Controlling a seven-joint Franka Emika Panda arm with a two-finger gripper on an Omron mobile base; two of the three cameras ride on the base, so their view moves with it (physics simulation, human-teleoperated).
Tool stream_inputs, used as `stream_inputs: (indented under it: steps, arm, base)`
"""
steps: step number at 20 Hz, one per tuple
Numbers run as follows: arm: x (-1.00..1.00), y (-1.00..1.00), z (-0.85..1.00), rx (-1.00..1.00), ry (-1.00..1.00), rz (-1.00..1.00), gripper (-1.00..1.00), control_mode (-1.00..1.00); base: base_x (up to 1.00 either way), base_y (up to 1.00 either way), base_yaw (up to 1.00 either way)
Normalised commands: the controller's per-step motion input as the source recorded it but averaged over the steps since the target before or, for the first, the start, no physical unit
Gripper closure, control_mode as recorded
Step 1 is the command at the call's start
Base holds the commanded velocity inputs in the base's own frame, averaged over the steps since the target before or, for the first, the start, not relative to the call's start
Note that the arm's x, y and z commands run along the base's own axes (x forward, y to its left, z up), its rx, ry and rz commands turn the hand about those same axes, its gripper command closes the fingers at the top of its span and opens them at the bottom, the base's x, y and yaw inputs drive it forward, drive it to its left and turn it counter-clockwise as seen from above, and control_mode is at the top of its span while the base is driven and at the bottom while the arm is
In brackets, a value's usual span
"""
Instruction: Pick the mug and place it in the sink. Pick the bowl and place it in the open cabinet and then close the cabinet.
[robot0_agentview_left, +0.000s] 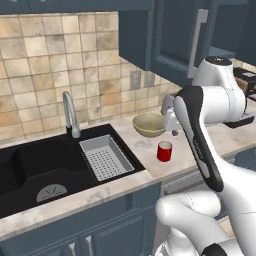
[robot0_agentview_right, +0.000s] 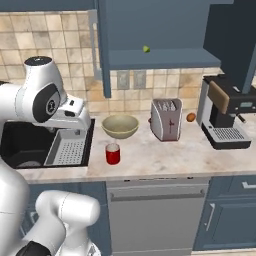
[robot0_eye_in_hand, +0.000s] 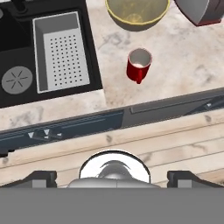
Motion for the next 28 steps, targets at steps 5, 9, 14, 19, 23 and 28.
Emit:
stream_inputs:
  steps: [5, 9, 14, 19, 23, 28]
  arm:
    - [0.00, -0.09, -0.03, 0.00, 0.00, -0.02, -1.00, -1.00]
    - [-0.02, -0.31, -0.25, 0.00, -0.02, 0.00, -1.00, -1.00]
    - [-0.01, -0.16, -0.31, 0.00, -0.06, 0.00, -1.00, -1.00]
    - [0.00, -0.15, -0.32, 0.00, -0.07, 0.00, -1.00, -1.00]
    - [0.00, -0.08, -0.24, 0.00, -0.06, 0.00, -1.00, -1.00]
    - [0.00, -0.03, -0.25, 0.00, -0.08, 0.00, -1.00, -1.00]
  base:
    - [0.00, -0.05, -0.08]
    - [0.00, 0.00, 0.00]
    - [0.00, 0.00, 0.00]
    - [0.00, 0.00, 0.00]
    - [0.00, 0.00, 0.00]
    - [0.00, 0.00, 0.00]
